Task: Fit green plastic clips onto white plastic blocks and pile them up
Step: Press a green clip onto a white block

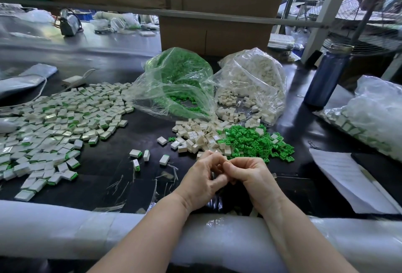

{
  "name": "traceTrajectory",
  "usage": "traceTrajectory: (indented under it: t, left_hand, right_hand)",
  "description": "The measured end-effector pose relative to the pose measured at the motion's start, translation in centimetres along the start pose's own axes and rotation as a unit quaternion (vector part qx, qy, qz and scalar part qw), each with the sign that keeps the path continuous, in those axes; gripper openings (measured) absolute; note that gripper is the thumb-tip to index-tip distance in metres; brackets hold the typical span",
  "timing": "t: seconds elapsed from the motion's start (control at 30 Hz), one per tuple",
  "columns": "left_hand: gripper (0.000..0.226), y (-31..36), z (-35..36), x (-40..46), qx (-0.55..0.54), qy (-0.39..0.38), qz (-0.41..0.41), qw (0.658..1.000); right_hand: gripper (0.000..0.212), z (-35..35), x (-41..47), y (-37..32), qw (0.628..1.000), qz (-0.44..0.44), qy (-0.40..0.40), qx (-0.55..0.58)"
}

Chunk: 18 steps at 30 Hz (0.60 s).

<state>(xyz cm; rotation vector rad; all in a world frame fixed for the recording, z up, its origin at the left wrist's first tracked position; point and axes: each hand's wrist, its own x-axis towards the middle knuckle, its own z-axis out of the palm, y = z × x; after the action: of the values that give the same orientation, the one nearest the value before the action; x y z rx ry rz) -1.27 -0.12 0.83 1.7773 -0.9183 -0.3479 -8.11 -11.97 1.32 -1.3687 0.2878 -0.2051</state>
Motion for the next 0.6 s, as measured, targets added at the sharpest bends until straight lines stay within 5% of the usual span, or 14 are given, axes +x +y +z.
traceTrajectory:
  t: [0.23, 0.33, 0.43, 0.6]
  left_hand:
    - [0.013, 0.14, -0.06, 0.04, -0.045, 0.035, 0.009, 0.998]
    - [0.012, -0.13, -0.22, 0.15, -0.052, 0.062, -0.005, 0.997]
    - [0.018, -0.34, -0.23, 0.13, -0.076, 0.068, -0.036, 0.994]
    - [0.010, -0.27, -0.09, 0.21, -0.056, 0.066, -0.029, 0.996]
  right_hand:
    - [0.023, 0.32, 0.03, 0.21, 0.999, -0.038, 0.000, -0.031]
    - [0.022, 0.41, 0.21, 0.29, 0.994, -0.072, 0.062, -0.048]
    - [0.007, 0.08, 0.24, 0.19, 0.968, -0.140, 0.124, -0.167]
    - [0.012, 0.25, -0.01, 0.11, 0.936, -0.191, 0.143, -0.259]
